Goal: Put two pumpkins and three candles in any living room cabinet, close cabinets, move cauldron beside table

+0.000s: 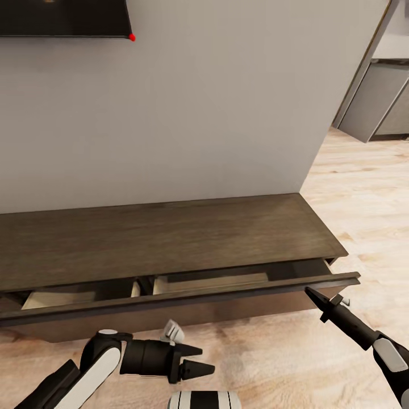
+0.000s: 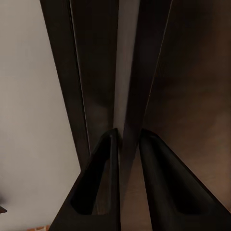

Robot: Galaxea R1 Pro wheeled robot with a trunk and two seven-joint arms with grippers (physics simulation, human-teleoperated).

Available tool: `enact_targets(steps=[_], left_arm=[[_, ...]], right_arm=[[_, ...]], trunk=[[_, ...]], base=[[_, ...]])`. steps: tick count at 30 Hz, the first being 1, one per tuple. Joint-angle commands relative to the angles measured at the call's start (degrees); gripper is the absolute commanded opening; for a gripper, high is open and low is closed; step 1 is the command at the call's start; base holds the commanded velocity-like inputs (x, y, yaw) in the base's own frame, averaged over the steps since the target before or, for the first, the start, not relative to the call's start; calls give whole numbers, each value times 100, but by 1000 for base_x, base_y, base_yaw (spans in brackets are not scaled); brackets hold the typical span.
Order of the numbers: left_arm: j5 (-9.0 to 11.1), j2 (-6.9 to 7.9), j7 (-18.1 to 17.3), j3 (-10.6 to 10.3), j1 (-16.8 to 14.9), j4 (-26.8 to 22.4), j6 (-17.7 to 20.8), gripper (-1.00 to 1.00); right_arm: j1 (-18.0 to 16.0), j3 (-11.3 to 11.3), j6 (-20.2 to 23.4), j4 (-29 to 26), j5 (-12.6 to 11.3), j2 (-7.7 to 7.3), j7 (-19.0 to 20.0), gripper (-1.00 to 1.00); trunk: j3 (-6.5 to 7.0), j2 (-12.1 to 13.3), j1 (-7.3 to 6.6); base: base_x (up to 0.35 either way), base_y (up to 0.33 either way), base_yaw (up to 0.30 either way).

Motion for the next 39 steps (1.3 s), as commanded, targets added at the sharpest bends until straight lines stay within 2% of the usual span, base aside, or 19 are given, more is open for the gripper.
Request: enact_targets(steps=[1, 10, 19, 20, 21, 39], left_arm=[[33, 4, -41, -6, -19, 4, 30, 100], [33, 37, -397, 8, -165, 3, -145, 100], [33, 37, -459, 17, -184, 2, -155, 100], [33, 61, -476, 34, -200, 2, -165, 100], [33, 62, -476, 34, -201, 2, -164, 100], [33, 62, -476, 34, -201, 2, -164, 100]], right_arm=[[-5, 39, 142, -5, -53, 9, 335, -100], [-5, 39, 142, -5, -53, 16, 334, -100], [-5, 30, 41, -11, -55, 11, 336, -100], [4, 338, -49, -5, 96, -19, 327, -100], [6, 392, -57, -5, 127, -26, 326, -100], [7, 400, -63, -5, 80, -26, 326, -100]], trunk=[[-3, -2, -2], [-3, -2, -2], [-3, -2, -2], [-4, -3, -1], [-4, -3, -1], [-4, -3, -1]], base=[[0, 0, 0], [-195, -49, 0], [-313, -111, 0], [0, 0, 0], [0, 0, 0], [0, 0, 0]])
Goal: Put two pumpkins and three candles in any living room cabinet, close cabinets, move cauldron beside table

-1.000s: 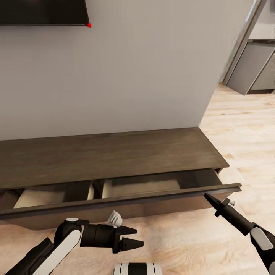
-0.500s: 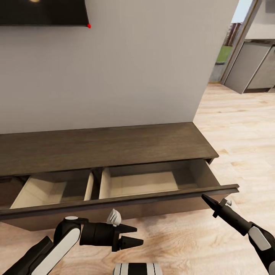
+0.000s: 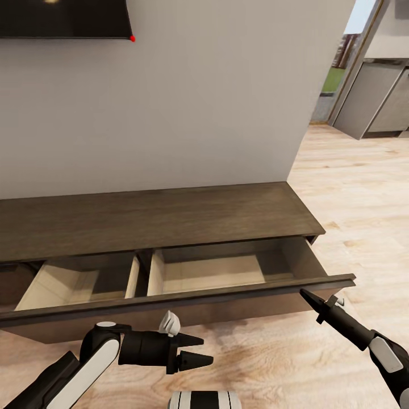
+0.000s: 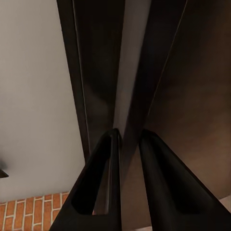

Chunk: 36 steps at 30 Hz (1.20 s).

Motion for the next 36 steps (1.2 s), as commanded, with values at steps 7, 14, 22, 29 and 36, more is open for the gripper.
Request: enact_targets(steps=[7, 14, 22, 29, 36], left_arm=[[39, 49, 13, -4, -62, -2, 29, 100], [39, 51, 18, -5, -66, -2, 24, 100], [39, 52, 19, -5, -66, -2, 9, 100], [39, 54, 18, -7, -66, -2, 8, 100], [39, 57, 14, -13, -66, -2, 8, 100]], right_arm=[[-2, -25, -9, 3, -29, -19, 28, -100], [-4, -464, -10, 3, -91, -21, 29, -100], [-4, -465, -11, 3, -91, -21, 29, -100], [-3, -465, -11, 3, -91, -21, 29, -100], [-4, -465, -11, 3, -91, -21, 29, -100]], trunk=[[-4, -2, -1], [-4, -2, -1], [-4, -2, -1], [-4, -2, -1], [-4, -2, -1]], base=[[-37, 0, 0], [-96, 0, 0], [-104, 0, 0], [-56, 0, 0], [-99, 0, 0]])
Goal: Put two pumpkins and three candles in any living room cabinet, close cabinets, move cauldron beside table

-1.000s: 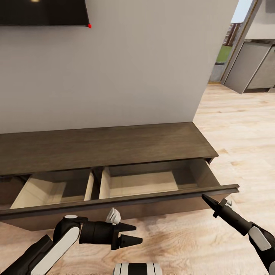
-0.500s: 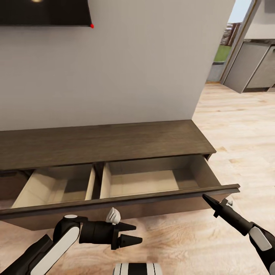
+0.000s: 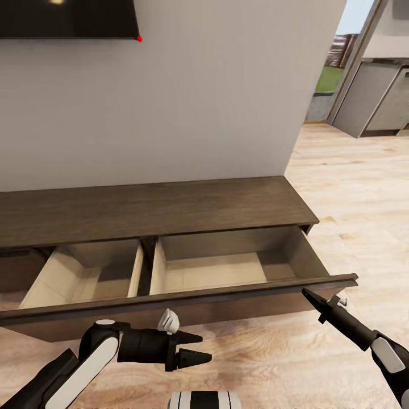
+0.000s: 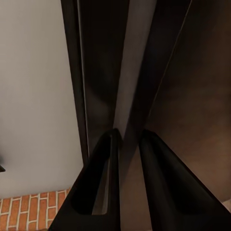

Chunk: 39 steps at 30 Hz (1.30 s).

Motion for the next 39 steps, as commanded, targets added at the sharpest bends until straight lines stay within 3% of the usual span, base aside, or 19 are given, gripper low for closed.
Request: enact_targets(steps=[1, 39], left_arm=[[39, 4, 11, -3, -3, -2, 34, 100], [39, 3, 15, -4, -3, -2, 34, 100]], right_arm=[[-6, -347, 119, -8, -158, -2, 22, -100], [-7, -347, 110, -8, -158, -2, 31, -100]], trunk=[[-3, -2, -3], [-3, -2, -3]], base=[[-60, 0, 0], [-50, 0, 0]])
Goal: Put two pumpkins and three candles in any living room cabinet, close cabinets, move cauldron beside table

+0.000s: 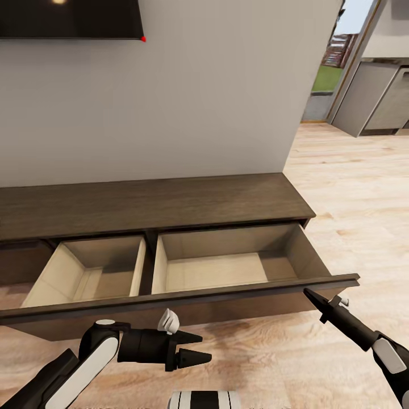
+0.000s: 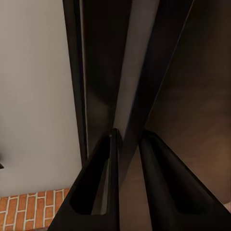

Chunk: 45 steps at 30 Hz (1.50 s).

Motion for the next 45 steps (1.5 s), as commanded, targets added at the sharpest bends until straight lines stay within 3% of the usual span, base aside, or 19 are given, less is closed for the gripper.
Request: enact_targets(steps=[1, 23, 24, 35, 45], left_arm=[[39, 4, 10, -3, -3, -2, 34, 100], [39, 5, 10, -4, -3, -2, 34, 100], [39, 5, 10, -4, -3, -2, 34, 100], [39, 5, 10, -4, -3, -2, 34, 100], [31, 5, 10, -4, -4, -2, 34, 100]], right_arm=[[-10, -222, 177, -14, -234, -2, 27, -100], [-11, -222, 176, -14, -234, 1, 29, -100], [-9, -226, 173, -14, -234, 1, 31, 100], [-11, -223, 169, -14, -234, -2, 119, 100], [-9, -223, 168, -14, -227, -2, 124, 100]], trunk=[[-3, -3, -3], [-3, -3, -3], [-3, -3, -3], [-3, -3, -3], [-3, -3, -3]], base=[[-36, 0, 0], [-22, 0, 0], [0, 0, 0], [-20, 0, 0], [-220, 0, 0]])
